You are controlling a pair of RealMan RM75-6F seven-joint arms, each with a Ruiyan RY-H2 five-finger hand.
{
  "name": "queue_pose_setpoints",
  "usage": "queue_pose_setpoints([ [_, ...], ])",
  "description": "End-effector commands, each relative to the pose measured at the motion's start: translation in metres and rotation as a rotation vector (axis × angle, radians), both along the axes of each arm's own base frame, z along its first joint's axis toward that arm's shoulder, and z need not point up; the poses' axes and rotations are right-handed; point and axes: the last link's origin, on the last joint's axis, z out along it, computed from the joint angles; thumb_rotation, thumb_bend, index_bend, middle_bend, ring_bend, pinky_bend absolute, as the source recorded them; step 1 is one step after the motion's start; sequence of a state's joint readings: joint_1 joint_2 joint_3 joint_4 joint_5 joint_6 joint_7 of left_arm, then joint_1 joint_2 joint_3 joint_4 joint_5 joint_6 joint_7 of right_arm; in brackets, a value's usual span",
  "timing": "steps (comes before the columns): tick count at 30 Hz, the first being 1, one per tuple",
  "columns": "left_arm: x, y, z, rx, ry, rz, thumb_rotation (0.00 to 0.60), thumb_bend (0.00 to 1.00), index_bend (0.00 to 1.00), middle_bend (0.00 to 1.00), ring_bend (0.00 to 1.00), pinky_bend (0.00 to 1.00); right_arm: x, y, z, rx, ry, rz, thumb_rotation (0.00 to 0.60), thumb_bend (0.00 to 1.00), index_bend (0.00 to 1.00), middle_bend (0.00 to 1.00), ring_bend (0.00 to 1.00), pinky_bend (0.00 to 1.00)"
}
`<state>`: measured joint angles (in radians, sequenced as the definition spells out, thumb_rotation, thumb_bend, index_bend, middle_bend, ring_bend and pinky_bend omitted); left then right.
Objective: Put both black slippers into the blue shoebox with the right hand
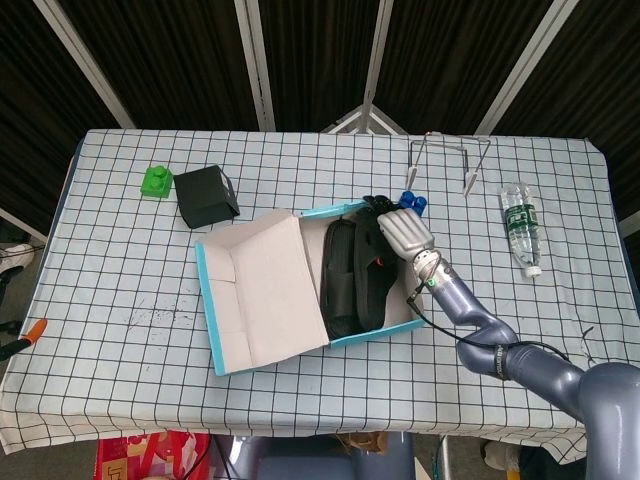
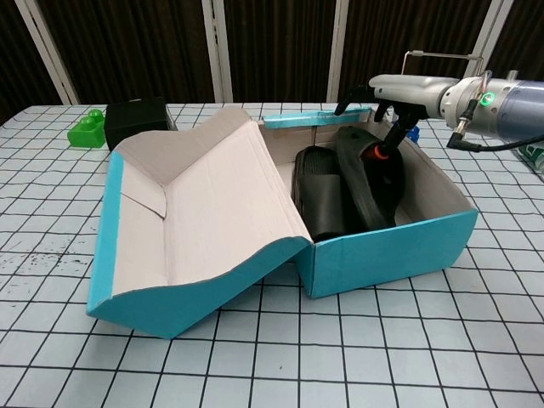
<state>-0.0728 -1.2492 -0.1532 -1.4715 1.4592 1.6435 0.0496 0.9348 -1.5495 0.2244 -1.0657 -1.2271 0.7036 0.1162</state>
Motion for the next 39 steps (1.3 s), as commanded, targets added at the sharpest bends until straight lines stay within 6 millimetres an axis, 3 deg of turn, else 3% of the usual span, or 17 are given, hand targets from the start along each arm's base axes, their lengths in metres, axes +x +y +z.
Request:
queue_pose_setpoints([
  [1, 0.000, 0.000, 0.000, 0.001, -0.002, 0.000, 0.600, 0.08, 0.23, 0.05, 0.00, 0.05, 0.001, 0.001, 0.014, 0.007, 0.061, -0.006, 0.600, 0.26, 0.18, 0.06, 0.02, 0.04],
  [16, 0.002, -0.004, 0.005, 0.004, -0.031, -0.019, 0.600, 0.08, 0.23, 0.05, 0.00, 0.05, 0.016, 0.037, 0.061, 0.060, 0.228, -0.045, 0.600, 0.18, 0.15, 0.05, 0.02, 0.04],
  [22, -0.001, -0.004, 0.008, -0.006, -0.053, -0.010, 0.600, 0.08, 0.23, 0.05, 0.00, 0.05, 0.042, 0.075, 0.107, -0.013, 0.084, -0.041, 0.600, 0.18, 0.14, 0.05, 0.04, 0.05],
  [26, -0.001, -0.005, 0.010, -0.016, -0.070, -0.010, 0.600, 0.08, 0.23, 0.05, 0.00, 0.05, 0.047, 0.104, 0.141, -0.149, -0.118, -0.041, 0.600, 0.21, 0.18, 0.08, 0.16, 0.16],
  [29, -0.002, -0.007, 0.013, -0.019, -0.080, -0.012, 0.600, 0.08, 0.23, 0.05, 0.00, 0.05, 0.033, 0.138, 0.161, -0.206, -0.204, -0.065, 0.600, 0.28, 0.24, 0.15, 0.20, 0.21],
  [32, -0.002, -0.009, 0.015, -0.027, -0.088, -0.010, 0.600, 0.08, 0.22, 0.05, 0.00, 0.05, 0.009, 0.167, 0.174, -0.249, -0.165, -0.069, 0.600, 0.29, 0.29, 0.20, 0.24, 0.23],
  [39, 0.000, -0.012, 0.016, -0.034, -0.084, -0.014, 0.600, 0.08, 0.22, 0.05, 0.00, 0.05, -0.060, 0.230, 0.181, -0.397, 0.020, -0.051, 0.600, 0.29, 0.29, 0.20, 0.24, 0.23],
])
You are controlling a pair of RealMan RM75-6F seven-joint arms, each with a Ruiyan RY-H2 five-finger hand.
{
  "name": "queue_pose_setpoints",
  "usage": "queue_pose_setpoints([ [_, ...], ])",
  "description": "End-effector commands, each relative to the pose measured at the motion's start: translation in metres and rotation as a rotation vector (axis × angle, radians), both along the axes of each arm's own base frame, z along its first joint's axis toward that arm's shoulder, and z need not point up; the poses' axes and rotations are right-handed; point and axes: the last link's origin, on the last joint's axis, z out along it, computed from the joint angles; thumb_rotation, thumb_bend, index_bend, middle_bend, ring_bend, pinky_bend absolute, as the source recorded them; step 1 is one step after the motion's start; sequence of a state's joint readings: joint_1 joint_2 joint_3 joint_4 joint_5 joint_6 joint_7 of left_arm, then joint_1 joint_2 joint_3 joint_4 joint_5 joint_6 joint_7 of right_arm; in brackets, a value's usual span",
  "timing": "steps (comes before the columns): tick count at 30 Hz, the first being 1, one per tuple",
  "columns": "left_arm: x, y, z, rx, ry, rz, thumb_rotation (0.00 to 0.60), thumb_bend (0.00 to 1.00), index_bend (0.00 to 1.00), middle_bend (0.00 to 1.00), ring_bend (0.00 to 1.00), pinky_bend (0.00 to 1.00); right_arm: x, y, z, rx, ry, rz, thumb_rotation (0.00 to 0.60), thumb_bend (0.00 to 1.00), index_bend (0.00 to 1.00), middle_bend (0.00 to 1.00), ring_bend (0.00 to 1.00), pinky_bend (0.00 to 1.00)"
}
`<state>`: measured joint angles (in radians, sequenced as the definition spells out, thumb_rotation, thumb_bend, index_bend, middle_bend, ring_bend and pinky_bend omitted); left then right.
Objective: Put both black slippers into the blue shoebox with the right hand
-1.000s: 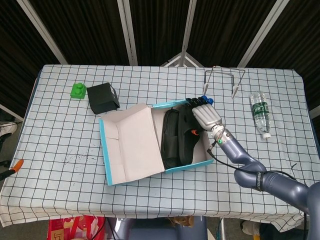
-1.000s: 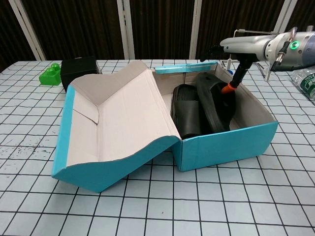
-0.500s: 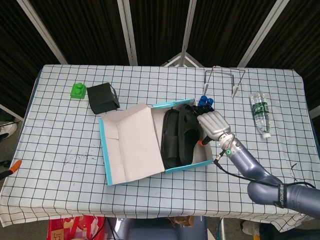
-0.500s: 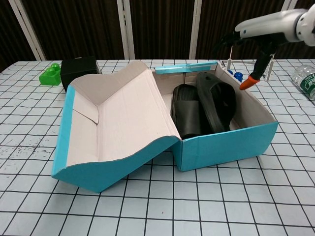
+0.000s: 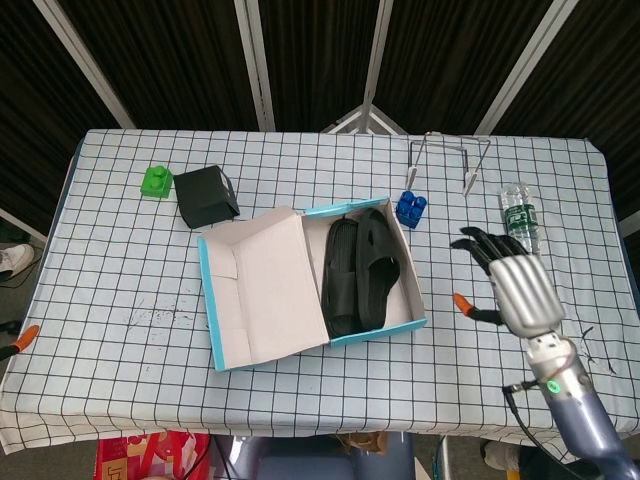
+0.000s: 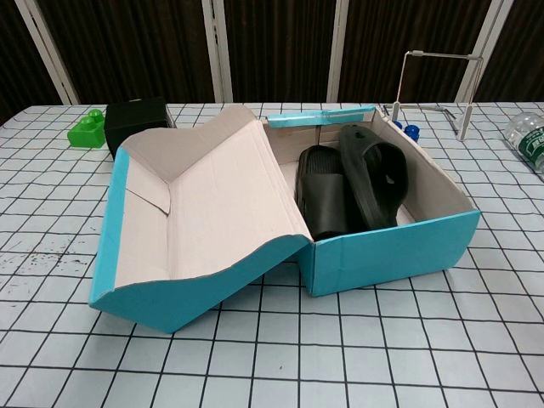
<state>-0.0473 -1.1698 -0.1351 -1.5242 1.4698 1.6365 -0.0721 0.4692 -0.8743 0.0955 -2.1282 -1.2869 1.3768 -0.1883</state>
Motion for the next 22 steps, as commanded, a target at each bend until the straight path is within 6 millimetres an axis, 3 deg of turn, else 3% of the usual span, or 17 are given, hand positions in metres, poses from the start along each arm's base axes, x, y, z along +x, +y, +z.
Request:
queue_pose_setpoints([
  [1, 0.002, -0.001, -0.001, -0.001, 0.006, -0.004, 0.600, 0.08, 0.22, 0.05, 0.00, 0.05, -0.053, 0.051, 0.006, -0.096, 0.122, -0.027, 0.600, 0.29, 0.29, 0.20, 0.24, 0.23],
  [8, 0.002, 0.001, -0.005, -0.015, 0.021, 0.002, 0.600, 0.08, 0.22, 0.05, 0.00, 0.05, -0.076, 0.069, -0.001, -0.165, 0.194, -0.033, 0.600, 0.29, 0.29, 0.20, 0.23, 0.23],
  [22, -0.005, 0.004, -0.001, -0.003, 0.022, 0.038, 0.600, 0.08, 0.22, 0.05, 0.00, 0.05, -0.097, 0.084, -0.011, -0.288, 0.396, -0.129, 0.600, 0.29, 0.29, 0.20, 0.19, 0.16],
])
